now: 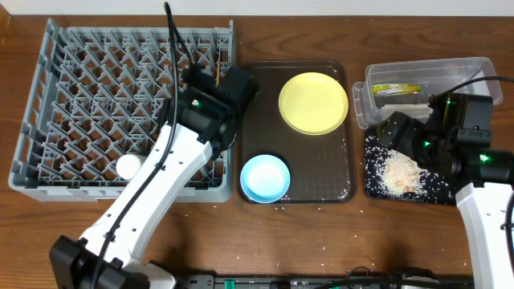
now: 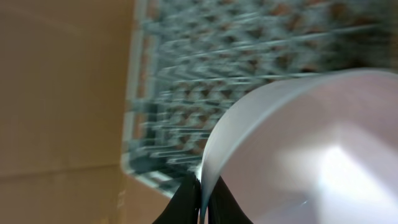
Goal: Sort waste into correct bins and load items into the dishwasher
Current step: 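Grasp the pink bowl rim with the left gripper and lift it, then lower the pink bowl into the dish rack and release it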
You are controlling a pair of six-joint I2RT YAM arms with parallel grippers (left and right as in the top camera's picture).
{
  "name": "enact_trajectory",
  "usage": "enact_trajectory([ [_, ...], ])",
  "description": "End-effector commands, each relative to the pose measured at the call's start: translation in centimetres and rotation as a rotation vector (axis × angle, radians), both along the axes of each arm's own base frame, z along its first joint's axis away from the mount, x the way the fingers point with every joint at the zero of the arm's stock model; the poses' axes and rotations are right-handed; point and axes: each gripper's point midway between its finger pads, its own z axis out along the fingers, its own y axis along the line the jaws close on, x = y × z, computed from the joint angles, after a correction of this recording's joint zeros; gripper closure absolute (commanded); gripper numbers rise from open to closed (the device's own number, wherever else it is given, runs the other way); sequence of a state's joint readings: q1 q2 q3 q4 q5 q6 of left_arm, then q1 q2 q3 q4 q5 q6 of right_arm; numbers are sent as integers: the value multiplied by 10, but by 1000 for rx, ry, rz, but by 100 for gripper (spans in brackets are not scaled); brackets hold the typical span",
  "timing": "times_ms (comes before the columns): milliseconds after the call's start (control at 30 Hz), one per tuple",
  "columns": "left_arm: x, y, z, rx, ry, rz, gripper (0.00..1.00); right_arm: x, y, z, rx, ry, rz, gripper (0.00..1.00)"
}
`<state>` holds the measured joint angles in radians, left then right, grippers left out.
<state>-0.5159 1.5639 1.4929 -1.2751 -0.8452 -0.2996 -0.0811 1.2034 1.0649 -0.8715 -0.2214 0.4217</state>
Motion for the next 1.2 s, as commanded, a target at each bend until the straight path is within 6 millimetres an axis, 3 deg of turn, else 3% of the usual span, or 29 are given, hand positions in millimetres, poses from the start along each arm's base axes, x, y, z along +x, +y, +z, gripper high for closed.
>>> enact_trajectory([
  [0, -1, 35, 10, 206, -160, 132, 93, 0, -2, 1, 9, 1, -15, 1],
  [133, 0, 44, -4, 312, -214, 145, 93, 0, -2, 1, 9, 1, -15, 1],
  [333, -3, 45, -31, 327, -187, 140, 92, 0, -2, 1, 10, 1, -14, 1],
  [567, 3, 50, -28, 353, -260, 166, 93, 0, -2, 1, 9, 1, -15, 1],
  [700, 4, 57, -40, 330, -236, 194, 93, 0, -2, 1, 9, 1, -15, 1],
  [1000, 11, 54, -62, 364, -179, 180, 93, 0, -2, 1, 10, 1, -14, 1],
  [1167, 13, 50, -83, 325, -125, 178, 92, 0, -2, 1, 9, 1, -15, 1],
])
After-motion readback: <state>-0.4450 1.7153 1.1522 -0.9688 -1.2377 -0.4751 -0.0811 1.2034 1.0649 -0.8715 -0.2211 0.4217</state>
